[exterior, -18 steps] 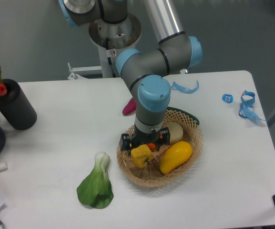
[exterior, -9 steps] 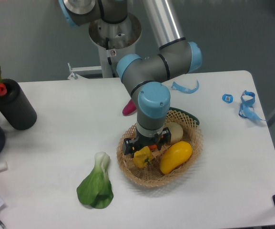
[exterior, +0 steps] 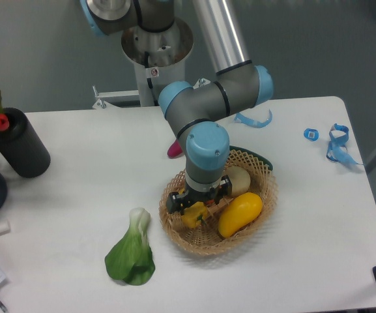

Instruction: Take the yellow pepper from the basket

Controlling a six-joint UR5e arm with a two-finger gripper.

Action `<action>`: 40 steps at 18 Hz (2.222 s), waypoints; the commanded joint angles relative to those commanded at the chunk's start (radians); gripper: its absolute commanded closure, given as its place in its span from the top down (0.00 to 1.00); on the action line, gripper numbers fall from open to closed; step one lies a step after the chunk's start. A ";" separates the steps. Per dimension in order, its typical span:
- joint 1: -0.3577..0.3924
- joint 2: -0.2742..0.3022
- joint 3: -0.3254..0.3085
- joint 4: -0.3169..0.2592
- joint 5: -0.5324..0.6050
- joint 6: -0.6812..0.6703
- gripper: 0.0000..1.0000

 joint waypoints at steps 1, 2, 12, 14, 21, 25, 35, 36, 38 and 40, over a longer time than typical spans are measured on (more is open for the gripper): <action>0.000 0.002 0.000 0.000 0.000 0.002 1.00; 0.000 0.005 0.002 0.000 -0.002 0.002 1.00; 0.003 0.022 0.008 -0.001 -0.037 0.000 1.00; 0.002 0.017 0.006 -0.001 -0.031 0.000 1.00; 0.002 0.015 0.003 -0.001 -0.028 -0.011 1.00; 0.000 0.000 0.003 0.000 -0.020 -0.011 0.92; 0.011 0.015 0.020 0.006 -0.038 0.003 0.26; 0.017 0.015 0.031 0.006 -0.049 0.005 0.26; 0.035 0.017 0.060 0.000 -0.075 0.005 0.26; 0.058 0.034 0.078 -0.001 -0.092 0.006 0.25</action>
